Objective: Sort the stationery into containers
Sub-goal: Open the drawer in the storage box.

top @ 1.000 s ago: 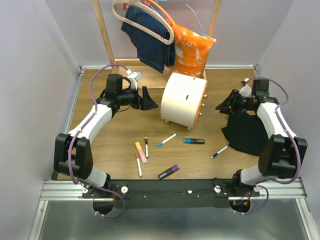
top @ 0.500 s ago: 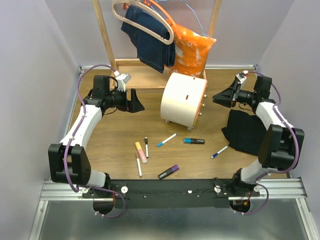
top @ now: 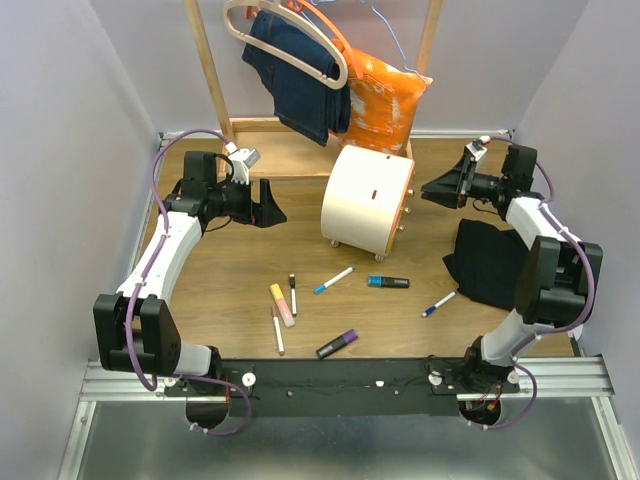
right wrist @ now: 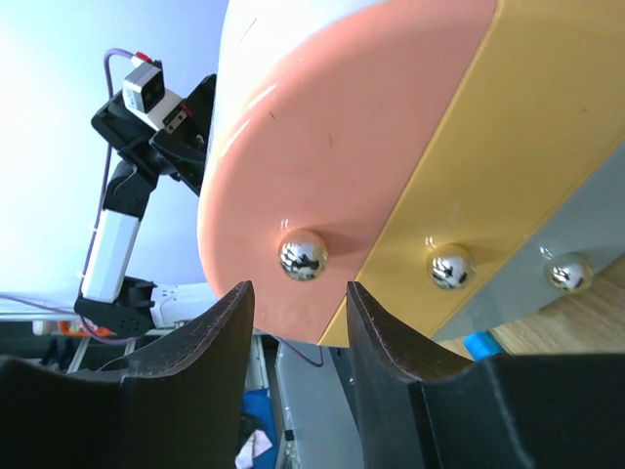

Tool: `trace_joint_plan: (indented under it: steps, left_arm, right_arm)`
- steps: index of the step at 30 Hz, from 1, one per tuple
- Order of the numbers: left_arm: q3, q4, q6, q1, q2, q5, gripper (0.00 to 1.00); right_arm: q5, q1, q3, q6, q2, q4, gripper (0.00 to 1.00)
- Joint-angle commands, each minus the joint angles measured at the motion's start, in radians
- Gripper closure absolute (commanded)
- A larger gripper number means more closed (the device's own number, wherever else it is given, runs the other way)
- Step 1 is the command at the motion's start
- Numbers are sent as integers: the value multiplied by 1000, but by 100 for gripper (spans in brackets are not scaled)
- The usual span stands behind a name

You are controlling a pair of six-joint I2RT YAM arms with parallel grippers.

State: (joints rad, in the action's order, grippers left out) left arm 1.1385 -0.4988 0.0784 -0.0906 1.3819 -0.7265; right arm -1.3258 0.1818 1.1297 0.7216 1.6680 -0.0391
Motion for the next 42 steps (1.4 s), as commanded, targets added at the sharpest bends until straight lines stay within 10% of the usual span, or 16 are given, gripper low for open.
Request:
trace_joint_plan:
  steps: [1,12,23,42]
  left_arm:
    - [-8,6,1,8,-24,12,1]
    - [-25,25,15,17,-26,10,1]
    - [-28,34,24,19,-15,7,1]
    - [-52,55,47,19,-27,-11,1]
  right_arm:
    - [-9,-47,45,44,30,70,49]
    - [13,-76,64,29,70,42,54]
    - [5,-79,70,-17,50,-28,80]
    - [-3,25,22,-191,-70,-263,82]
